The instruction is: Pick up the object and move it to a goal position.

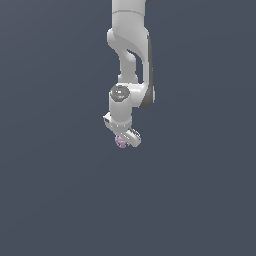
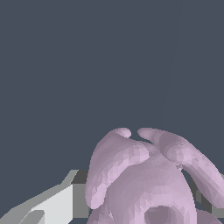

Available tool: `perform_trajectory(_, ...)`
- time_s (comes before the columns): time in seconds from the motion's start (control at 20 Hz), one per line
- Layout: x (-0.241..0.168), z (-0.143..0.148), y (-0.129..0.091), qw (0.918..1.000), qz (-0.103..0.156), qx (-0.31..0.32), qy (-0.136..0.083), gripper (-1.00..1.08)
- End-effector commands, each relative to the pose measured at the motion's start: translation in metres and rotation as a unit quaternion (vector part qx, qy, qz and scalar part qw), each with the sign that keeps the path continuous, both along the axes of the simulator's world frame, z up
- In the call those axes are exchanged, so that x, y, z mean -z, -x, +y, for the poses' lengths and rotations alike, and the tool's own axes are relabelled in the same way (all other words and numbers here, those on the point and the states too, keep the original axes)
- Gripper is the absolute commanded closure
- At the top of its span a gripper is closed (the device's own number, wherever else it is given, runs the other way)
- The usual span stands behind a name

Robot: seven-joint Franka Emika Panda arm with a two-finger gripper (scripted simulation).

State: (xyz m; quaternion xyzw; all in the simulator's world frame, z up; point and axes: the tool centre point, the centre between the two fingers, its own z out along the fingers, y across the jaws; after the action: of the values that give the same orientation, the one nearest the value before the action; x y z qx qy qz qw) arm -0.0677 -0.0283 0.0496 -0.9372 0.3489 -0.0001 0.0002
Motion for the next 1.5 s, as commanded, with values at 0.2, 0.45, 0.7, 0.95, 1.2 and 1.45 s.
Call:
perform_trajectory(0.2, -0.029, 0.026, -0.013, 1.0, 0.0, 0.0, 0.0, 1.08)
perform_trajectory(0.45, -0.064, 0.058, -0.028, 1.0, 0.0, 0.0, 0.001, 1.08)
perform_trajectory(0.7, -0.105, 0.095, -0.047, 1.0, 0.0, 0.0, 0.001, 1.08)
perform_trajectory(0.95, -0.146, 0.132, -0.066, 1.0, 0.0, 0.0, 0.001, 1.08)
perform_trajectory(1.2, -0.175, 0.16, -0.081, 1.0, 0.0, 0.0, 0.001, 1.08)
perform_trajectory(1.45, -0.193, 0.177, -0.091, 1.0, 0.0, 0.0, 0.001, 1.08)
